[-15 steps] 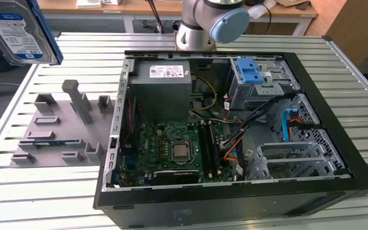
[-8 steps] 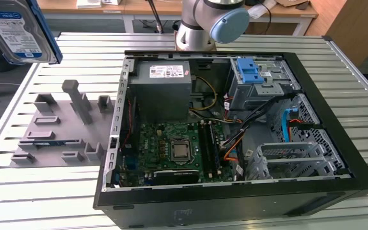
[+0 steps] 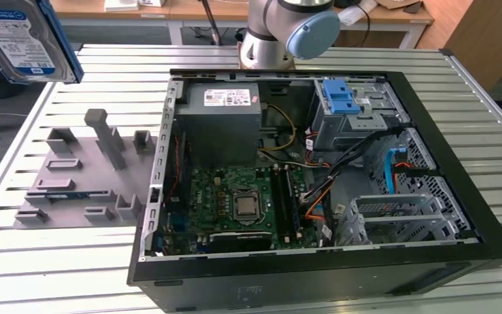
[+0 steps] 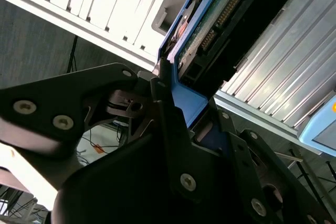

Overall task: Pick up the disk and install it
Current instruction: 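Pick up the disk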

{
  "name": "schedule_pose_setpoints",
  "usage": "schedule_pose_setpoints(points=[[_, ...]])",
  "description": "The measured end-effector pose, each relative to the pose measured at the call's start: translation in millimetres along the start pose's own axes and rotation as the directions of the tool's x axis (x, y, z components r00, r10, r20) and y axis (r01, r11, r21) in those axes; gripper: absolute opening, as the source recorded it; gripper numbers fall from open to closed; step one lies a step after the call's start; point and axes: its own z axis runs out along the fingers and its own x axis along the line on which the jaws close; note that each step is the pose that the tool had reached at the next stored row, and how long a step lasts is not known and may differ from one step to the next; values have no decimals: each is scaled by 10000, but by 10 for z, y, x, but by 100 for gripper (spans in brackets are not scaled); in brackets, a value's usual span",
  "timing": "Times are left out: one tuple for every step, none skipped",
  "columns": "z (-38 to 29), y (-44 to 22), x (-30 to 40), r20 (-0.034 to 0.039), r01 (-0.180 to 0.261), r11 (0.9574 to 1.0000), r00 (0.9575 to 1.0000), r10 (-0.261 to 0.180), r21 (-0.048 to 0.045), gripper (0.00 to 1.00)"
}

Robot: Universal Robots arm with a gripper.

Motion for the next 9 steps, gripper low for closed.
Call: schedule_pose_setpoints(points=[[-16, 0, 0, 0, 0, 10000, 10000, 0, 0, 37], [-33, 1, 0, 0, 0, 10000, 10000, 0, 1, 37], [-52, 1, -1, 0, 1, 10000, 10000, -1, 0, 37], [-71, 1, -1, 0, 1, 10000, 10000, -1, 1, 37], [-91, 1, -2, 0, -1, 10000, 10000, 1, 1, 37], [-113, 1, -2, 0, 0, 10000, 10000, 0, 1, 37], [-136, 1, -3, 0, -1, 10000, 10000, 1, 0, 37], [-159, 1, -3, 1, 0, 10000, 10000, 0, 1, 37], [-183, 2, -3, 1, 1, 10000, 10000, -1, 1, 37]])
